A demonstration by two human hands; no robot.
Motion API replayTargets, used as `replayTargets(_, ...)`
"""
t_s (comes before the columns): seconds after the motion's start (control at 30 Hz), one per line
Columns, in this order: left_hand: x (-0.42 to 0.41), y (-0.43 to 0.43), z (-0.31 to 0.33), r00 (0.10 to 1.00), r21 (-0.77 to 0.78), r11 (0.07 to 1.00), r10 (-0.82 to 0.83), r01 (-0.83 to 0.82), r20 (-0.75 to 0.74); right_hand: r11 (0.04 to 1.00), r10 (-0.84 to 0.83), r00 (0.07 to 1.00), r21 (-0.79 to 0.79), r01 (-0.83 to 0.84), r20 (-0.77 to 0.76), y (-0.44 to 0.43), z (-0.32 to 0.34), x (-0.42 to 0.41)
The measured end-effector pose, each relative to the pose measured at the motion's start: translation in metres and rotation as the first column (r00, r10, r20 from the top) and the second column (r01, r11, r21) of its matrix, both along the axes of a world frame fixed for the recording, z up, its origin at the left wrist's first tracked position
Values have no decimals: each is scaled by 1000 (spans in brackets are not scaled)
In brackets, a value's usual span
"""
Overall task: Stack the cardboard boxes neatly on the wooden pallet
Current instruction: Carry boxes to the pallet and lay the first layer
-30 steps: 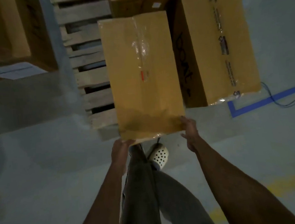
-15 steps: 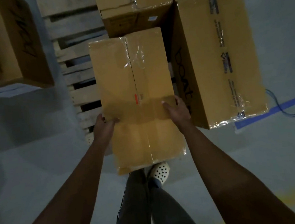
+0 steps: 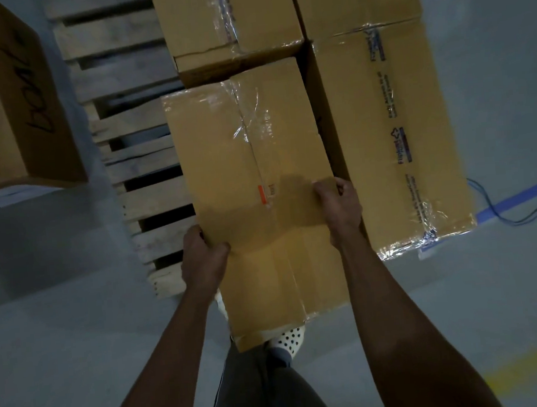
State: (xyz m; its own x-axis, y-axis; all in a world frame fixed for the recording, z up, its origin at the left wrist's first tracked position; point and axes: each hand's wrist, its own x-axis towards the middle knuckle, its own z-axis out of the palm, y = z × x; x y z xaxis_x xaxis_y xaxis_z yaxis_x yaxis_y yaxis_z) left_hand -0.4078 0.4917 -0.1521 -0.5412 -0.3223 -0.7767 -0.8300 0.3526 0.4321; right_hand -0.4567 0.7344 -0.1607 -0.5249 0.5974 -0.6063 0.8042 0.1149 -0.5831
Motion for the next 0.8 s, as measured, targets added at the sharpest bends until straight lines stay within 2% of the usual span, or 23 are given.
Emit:
replayTargets(0.13,-16,7,-6,998,118,993,20,-13,-54,995,55,998,85,-55,0,11,0,-20)
replayTargets(0.27,-28,18,-17,997,263,962,81,-77,-5,909,267,952,289,-300,151,-11,-2,-17)
replayTargets(0.4,-36,28,-25,999,305,952,38,-31,-18,887,350,878,186,-423,327,-32,-5,-1)
replayTargets(0.47,-37,27,-28,999,292,956,30,-22,-24,899,317,863,166,-406,393,-28,-7,4)
replayTargets(0.53,-36,25,-30,999,311,950,35,-24,-29,927,237,879,174,-332,414,-21,-10,8)
replayTargets(0.6,-34,24,-32,999,322,947,27,-18,-25,928,228,874,176,-329,430,-16,-11,14)
replayTargets(0.7,-37,27,-33,997,241,968,-67,73,-33,872,347,799,144,-468,491,-11,-8,21)
replayTargets(0.77,-34,34,-29,958,70,955,-286,287,-35,834,417,750,113,-541,514,-8,-4,27)
replayTargets(0.8,-29,39,-27,909,-29,909,-416,416,-34,817,442,731,103,-567,520,-5,-3,30)
